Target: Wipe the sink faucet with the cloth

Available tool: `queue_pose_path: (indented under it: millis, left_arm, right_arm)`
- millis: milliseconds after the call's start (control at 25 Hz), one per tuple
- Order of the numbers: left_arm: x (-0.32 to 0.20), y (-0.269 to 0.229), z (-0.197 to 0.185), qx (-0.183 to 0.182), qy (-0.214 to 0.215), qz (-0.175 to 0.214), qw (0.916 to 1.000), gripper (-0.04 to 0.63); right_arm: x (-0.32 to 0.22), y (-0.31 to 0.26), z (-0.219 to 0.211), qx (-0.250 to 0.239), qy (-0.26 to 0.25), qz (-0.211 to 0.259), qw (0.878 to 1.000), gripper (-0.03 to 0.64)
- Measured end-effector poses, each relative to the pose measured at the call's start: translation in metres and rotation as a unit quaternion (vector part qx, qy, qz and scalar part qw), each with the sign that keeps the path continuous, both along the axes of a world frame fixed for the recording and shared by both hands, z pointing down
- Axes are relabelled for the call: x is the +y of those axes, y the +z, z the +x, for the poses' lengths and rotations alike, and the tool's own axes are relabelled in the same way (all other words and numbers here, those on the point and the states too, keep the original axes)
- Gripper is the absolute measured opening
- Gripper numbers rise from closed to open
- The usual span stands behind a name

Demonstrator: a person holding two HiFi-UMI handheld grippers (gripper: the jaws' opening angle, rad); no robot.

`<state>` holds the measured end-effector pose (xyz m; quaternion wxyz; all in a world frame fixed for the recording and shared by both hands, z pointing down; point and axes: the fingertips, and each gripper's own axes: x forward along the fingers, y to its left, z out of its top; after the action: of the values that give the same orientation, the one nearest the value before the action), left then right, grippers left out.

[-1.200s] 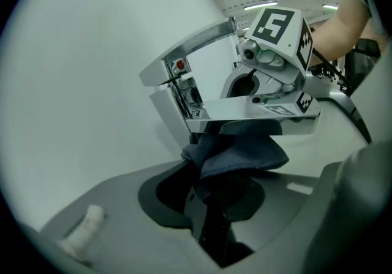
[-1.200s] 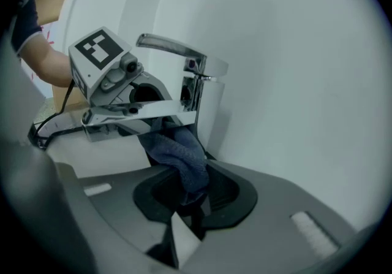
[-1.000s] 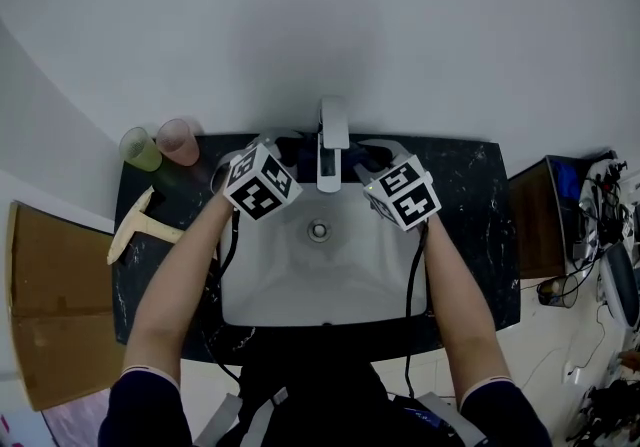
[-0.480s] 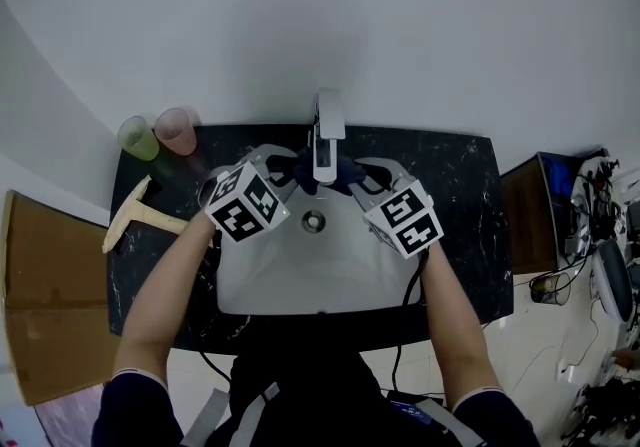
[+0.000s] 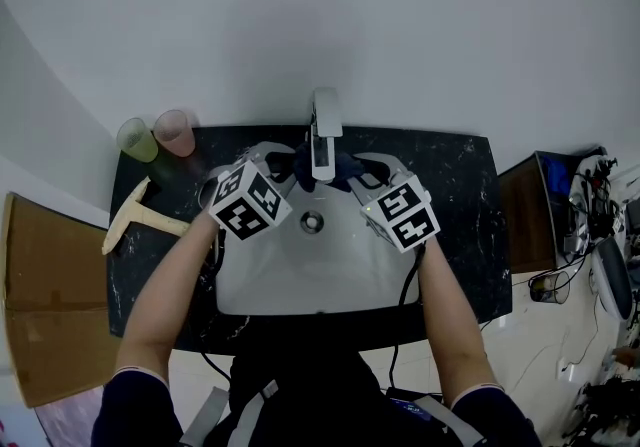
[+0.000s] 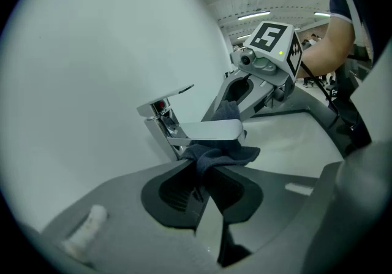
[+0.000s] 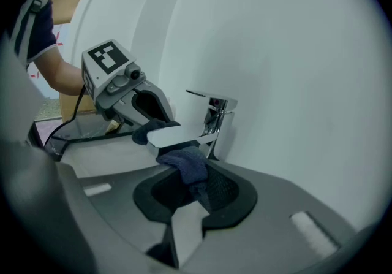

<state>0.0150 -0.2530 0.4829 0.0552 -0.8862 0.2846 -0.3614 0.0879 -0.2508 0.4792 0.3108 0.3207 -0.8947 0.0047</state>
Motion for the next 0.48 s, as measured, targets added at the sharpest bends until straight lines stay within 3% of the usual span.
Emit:
queue_pose_path:
  millis: [280,480]
  left_arm:
    - [-0.045,0.011,-0.007,-0.011,-0.054,-0.006,0.9985,0.054]
    - [-0.057,0.032,-0.010,-0.016,-0.060,-0.036,0.9974,0.055]
  right_arm:
    - [-0.043,0.010,-0.001,0.003,0.025,-0.009,1.000,0.069]
    - [-0.061,0.032,-0.001,0.016,0.016,-0.033,0.999,0.069]
